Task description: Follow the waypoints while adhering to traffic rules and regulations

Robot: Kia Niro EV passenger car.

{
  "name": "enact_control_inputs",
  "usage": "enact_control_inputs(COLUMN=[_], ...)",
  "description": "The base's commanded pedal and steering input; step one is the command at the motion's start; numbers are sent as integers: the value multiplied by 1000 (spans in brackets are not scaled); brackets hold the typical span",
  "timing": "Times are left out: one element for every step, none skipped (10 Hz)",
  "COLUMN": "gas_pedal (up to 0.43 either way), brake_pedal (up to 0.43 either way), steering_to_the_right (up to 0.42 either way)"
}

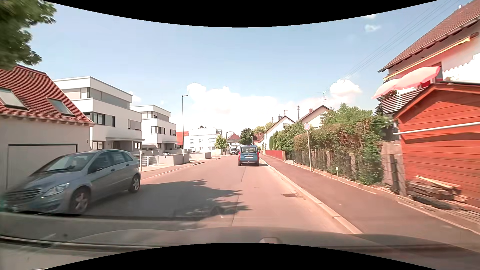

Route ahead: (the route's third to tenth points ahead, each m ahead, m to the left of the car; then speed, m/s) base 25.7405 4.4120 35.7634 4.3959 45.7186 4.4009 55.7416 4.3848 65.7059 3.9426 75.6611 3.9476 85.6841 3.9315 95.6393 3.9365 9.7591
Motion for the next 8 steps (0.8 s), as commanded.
enact_control_inputs(gas_pedal=[150, 157, 157, 157, 157, 157, 150, 150], brake_pedal=[0, 0, 0, 0, 0, 0, 0, 0], steering_to_the_right=[-6, -6, -5, -5, -5, -4, -4, -3])
